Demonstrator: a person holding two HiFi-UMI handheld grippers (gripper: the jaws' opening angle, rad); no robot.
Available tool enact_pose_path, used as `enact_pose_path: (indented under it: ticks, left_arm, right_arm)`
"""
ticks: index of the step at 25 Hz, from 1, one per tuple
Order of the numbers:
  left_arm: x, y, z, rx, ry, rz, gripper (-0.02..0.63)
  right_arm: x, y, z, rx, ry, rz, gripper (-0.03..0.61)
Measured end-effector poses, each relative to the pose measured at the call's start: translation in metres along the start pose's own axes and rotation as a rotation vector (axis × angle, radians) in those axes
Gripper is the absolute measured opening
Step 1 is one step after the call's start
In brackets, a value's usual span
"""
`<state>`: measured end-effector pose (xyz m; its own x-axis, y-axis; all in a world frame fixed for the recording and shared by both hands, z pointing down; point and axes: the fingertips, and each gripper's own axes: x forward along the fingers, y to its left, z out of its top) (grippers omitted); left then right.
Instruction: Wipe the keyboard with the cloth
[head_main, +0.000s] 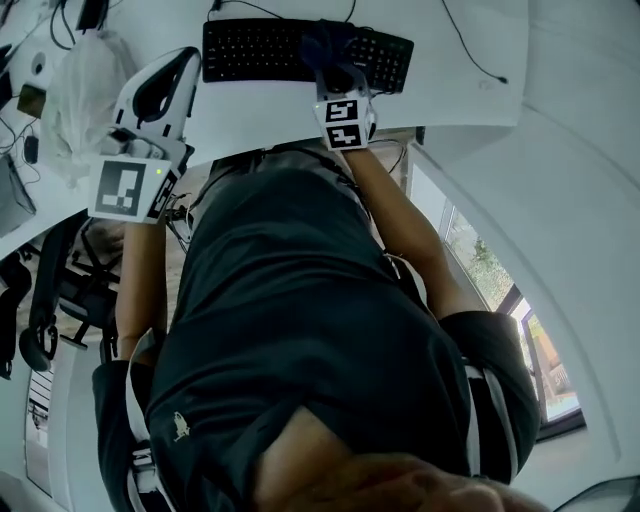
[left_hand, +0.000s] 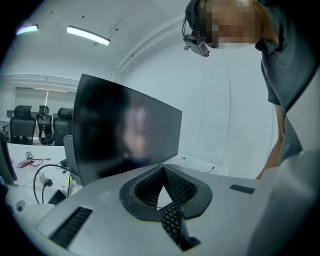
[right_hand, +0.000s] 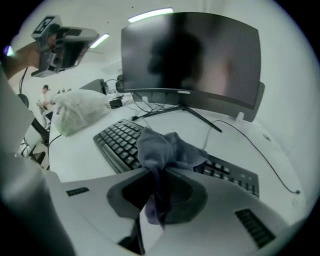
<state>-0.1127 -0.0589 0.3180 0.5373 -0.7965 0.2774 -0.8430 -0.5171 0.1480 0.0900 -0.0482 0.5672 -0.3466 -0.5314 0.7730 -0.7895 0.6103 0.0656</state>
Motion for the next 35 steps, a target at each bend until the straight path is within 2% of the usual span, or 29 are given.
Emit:
enact_pose_path:
  ticks: [3,5,7,9,12,14,17,19,21,25,27,29,32,34,35]
  left_arm:
    - [-0.004,-0.001,0.005,0.012,0.001,0.009,0.006]
    - [-0.003,-0.002,0.006,0.012,-0.005,0.026,0.005]
    - [0.001,-0.004,0.005,0.007,-0.007,0.021,0.005]
    - [-0.002,-0.002,0.004,0.012,0.005,0.014,0.005]
    - [-0.003,-0.002,0.0,0.023,0.028,-0.003,0.006]
    - [-0.001,-0.004,0.0,0.023,0.027,-0.019,0.006]
    - [-0.002,-0.01,0.004,0.016,-0.008,-0.029,0.006]
    - [-0.004,-0.012,0.008,0.025,-0.023,-0.033,0.006]
    - [-0.008,-0.014,0.011,0.038,-0.029,-0.034,0.005]
    - [-0.017,-0.007,0.009,0.034,-0.027,-0.014,0.006]
    - [-0.021,-0.002,0.005,0.029,-0.019,-0.008,0.006]
    - [-0.024,-0.003,0.002,0.026,-0.01,-0.009,0.006]
    - [-0.022,-0.011,0.005,0.038,-0.009,-0.026,0.006]
    - [-0.02,-0.014,0.008,0.05,-0.012,-0.036,0.006]
    - [-0.021,-0.012,0.009,0.054,-0.014,-0.036,0.005]
  right_arm:
    - [0.01,0.045,0.007,-0.083,-0.024,0.095,0.055]
    - [0.011,0.036,0.004,-0.113,-0.021,0.146,0.055]
    - [0.002,-0.003,-0.01,-0.108,0.006,0.102,0.055]
    - [-0.008,-0.04,-0.026,-0.04,0.041,0.006,0.055]
    - [-0.016,-0.058,-0.039,0.07,0.061,-0.084,0.05]
    - [-0.014,-0.032,-0.031,0.057,0.043,-0.068,0.043]
    - [0.0,0.029,-0.011,-0.04,0.006,0.049,0.043]
    - [0.003,0.038,-0.003,-0.082,0.01,0.079,0.043]
    - [-0.005,0.015,-0.011,-0.038,0.029,0.045,0.043]
    - [-0.025,-0.06,-0.051,0.08,0.087,-0.132,0.043]
    - [-0.021,-0.058,-0.048,0.067,0.09,-0.172,0.041]
    - [-0.008,-0.026,-0.029,-0.005,0.053,-0.145,0.037]
    - [0.01,0.04,0.002,-0.11,-0.009,0.011,0.037]
    - [0.016,0.057,0.009,-0.147,-0.015,0.084,0.038]
    - [0.015,0.052,0.008,-0.131,-0.014,0.091,0.038]
